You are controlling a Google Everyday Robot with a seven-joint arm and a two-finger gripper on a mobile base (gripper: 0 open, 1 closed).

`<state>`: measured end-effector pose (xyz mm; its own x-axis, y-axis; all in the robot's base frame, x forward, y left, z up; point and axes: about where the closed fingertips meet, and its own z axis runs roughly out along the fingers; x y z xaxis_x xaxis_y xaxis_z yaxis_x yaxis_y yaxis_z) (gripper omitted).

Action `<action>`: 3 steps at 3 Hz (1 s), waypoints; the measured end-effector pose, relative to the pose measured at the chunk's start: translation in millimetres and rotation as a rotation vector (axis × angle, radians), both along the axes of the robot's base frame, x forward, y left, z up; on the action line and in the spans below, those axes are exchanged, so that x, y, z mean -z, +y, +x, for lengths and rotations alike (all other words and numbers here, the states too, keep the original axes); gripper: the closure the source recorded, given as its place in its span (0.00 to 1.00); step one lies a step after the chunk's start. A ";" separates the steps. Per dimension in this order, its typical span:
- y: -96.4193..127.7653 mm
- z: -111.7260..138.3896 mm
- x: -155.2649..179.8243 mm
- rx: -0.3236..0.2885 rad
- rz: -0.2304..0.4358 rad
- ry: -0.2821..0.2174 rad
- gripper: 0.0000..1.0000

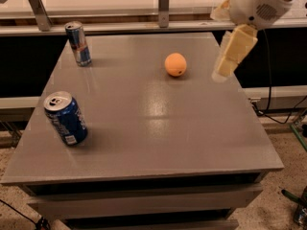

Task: Move redbull can near pepsi can

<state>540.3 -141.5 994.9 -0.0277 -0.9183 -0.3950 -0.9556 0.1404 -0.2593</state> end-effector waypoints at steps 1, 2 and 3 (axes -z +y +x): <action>63.4 52.6 1.1 -0.136 0.128 0.017 0.00; 125.8 91.7 -4.2 -0.230 0.253 -0.011 0.00; 174.8 133.3 -5.9 -0.224 0.317 -0.107 0.00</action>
Offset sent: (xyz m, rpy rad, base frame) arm 0.1442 0.2022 0.0187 0.4203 -0.0710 0.3357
